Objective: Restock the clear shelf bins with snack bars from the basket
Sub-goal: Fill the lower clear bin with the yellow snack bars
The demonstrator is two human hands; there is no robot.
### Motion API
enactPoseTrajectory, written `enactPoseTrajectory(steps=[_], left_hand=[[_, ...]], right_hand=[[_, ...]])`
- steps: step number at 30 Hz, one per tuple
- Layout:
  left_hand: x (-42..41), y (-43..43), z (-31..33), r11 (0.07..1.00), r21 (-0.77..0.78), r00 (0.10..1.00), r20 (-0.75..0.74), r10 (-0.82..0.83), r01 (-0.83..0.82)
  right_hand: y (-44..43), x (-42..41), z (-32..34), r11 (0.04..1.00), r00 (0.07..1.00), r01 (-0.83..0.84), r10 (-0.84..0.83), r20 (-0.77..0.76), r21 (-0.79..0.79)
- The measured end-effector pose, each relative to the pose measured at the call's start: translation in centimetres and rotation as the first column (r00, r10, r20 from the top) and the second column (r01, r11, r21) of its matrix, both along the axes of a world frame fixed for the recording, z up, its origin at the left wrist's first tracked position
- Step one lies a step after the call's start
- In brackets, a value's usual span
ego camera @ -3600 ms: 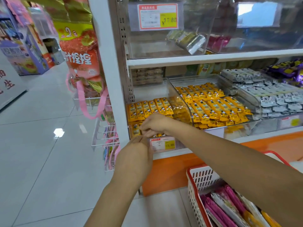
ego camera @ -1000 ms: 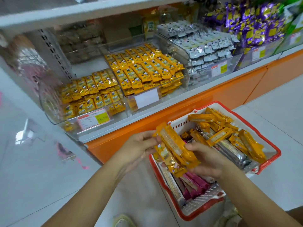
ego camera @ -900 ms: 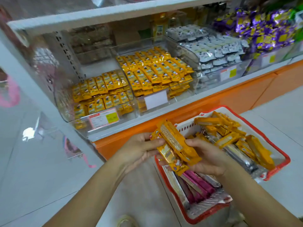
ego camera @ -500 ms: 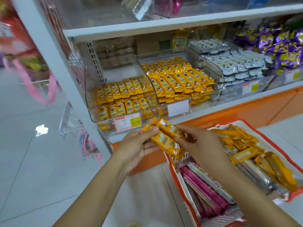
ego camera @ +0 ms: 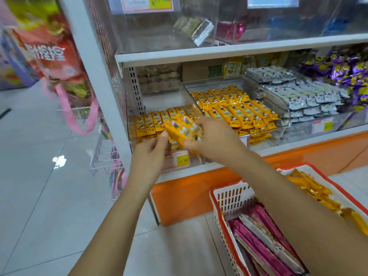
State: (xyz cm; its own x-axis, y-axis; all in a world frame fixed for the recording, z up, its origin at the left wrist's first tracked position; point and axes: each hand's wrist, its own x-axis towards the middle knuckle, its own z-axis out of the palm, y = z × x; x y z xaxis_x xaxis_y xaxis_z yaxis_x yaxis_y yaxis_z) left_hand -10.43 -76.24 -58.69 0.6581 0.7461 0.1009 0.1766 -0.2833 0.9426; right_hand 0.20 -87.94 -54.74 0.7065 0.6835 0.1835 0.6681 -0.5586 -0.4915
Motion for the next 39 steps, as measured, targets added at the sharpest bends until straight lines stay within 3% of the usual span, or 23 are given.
enactPoseTrajectory(steps=[2,4,8,12,16,19,22,24,26,29,32,36,39], left_hand=[[-1.2,1.1,-0.2,0.889,0.454,0.977,-0.157,0.146,-0.06],[-1.9,1.7,-0.3,0.789,0.614,0.942,-0.239,0.236,-0.042],[-2.1,2.2,-0.6,0.75,0.66,0.898,-0.358,0.256,0.049],[-2.3,2.4,-0.5,0.743,0.667,0.927,-0.312,0.206,0.06],[-2.4,2.5,-0.9,0.718,0.696,0.955,-0.225,0.195,0.018],[-2.6,2.4,-1.1,0.758,0.651,0.981,-0.12,0.149,-0.036],[-2.6,1.0,-0.9,0.764,0.645,0.996,-0.054,0.072,-0.02],[-2.3,-0.3,-1.1,0.757,0.653,0.999,-0.038,0.004,0.022],[-1.6,-1.6,-1.9,0.766,0.632,0.993,-0.1,-0.066,0.114],[-0.1,-3.7,-3.8,0.76,0.578,0.952,-0.243,-0.187,0.297],[1.4,-6.2,-5.9,0.67,0.561,0.863,-0.43,-0.266,0.486],[3.3,-8.3,-9.8,0.578,0.428,0.691,-0.62,-0.372,0.695],[4.5,-9.3,-12.9,0.554,0.312,0.576,-0.711,-0.404,0.772]], right_hand=[[2.9,1.4,1.2,0.988,1.0,-0.016,0.013,-0.021,-0.156],[5.8,2.4,1.4,0.948,0.998,-0.059,0.05,-0.035,-0.313],[10.4,2.9,-1.7,0.889,0.994,-0.076,0.03,-0.108,-0.452],[13.0,1.6,-4.0,0.85,0.989,-0.102,0.029,-0.148,-0.516],[12.5,0.4,-3.5,0.861,0.978,-0.158,0.067,-0.199,-0.484],[10.6,0.1,-2.7,0.927,0.98,-0.116,0.048,-0.192,-0.358],[6.9,-0.7,-1.8,0.997,0.992,-0.057,0.062,-0.11,0.044],[3.5,-1.2,-2.0,0.956,0.998,-0.023,0.041,-0.053,0.293],[-0.3,-1.3,-2.8,0.93,0.997,-0.028,0.051,-0.054,0.366],[-6.1,0.1,-5.3,0.975,0.996,0.046,-0.029,-0.082,0.216],[-11.4,3.8,-9.1,0.985,0.984,0.174,-0.173,-0.045,0.006],[-18.4,10.0,-15.1,0.86,0.937,0.317,-0.35,-0.009,-0.4],[-21.8,13.4,-17.0,0.77,0.923,0.334,-0.384,0.023,-0.544]])
